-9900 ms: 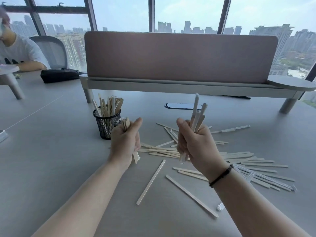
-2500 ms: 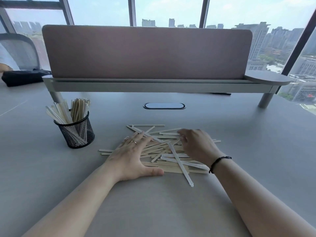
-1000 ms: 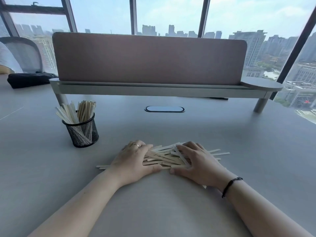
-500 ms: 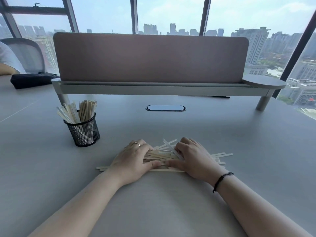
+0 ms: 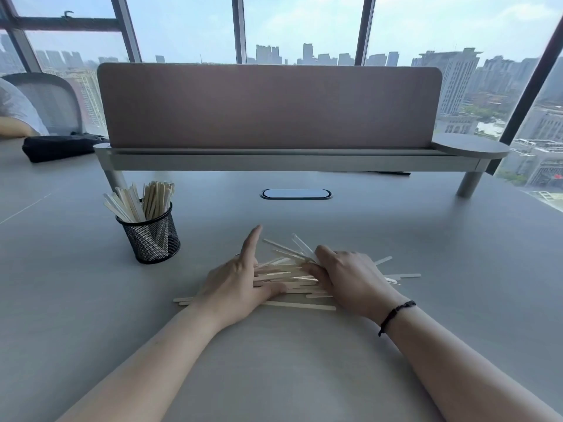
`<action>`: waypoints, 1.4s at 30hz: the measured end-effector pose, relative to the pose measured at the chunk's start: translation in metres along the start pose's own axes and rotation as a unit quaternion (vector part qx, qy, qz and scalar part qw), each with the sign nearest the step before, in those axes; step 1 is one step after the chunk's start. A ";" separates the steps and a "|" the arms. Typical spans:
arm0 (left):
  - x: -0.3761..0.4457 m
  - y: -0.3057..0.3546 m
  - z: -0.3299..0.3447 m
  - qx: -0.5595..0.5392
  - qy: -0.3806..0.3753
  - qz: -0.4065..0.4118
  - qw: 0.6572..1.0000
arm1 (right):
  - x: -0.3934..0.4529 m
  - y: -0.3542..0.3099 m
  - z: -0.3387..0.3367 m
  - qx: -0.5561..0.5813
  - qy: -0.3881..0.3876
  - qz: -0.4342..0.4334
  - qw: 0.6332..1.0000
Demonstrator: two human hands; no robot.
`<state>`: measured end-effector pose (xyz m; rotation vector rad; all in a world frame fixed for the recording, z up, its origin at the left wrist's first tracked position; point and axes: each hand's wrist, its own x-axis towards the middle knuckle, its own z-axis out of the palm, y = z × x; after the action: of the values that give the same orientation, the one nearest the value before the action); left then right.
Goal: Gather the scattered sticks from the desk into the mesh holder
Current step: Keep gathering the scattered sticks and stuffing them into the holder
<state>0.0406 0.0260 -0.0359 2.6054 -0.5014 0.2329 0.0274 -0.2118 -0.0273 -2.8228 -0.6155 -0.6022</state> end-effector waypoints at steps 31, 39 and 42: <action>0.006 0.019 -0.004 0.149 -0.010 0.027 0.988 | 0.016 -0.041 -0.009 0.134 0.068 0.077 0.986; 0.010 0.018 -0.001 0.152 -0.034 0.032 0.987 | 0.016 -0.020 -0.021 0.207 0.151 0.173 0.951; 0.011 0.021 -0.002 0.178 -0.054 0.045 0.982 | 0.013 -0.025 -0.019 0.214 0.125 0.148 0.957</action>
<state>0.0422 0.0062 -0.0227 2.9590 -0.6697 0.2281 0.0208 -0.1896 -0.0022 -2.3218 -0.2320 -0.6616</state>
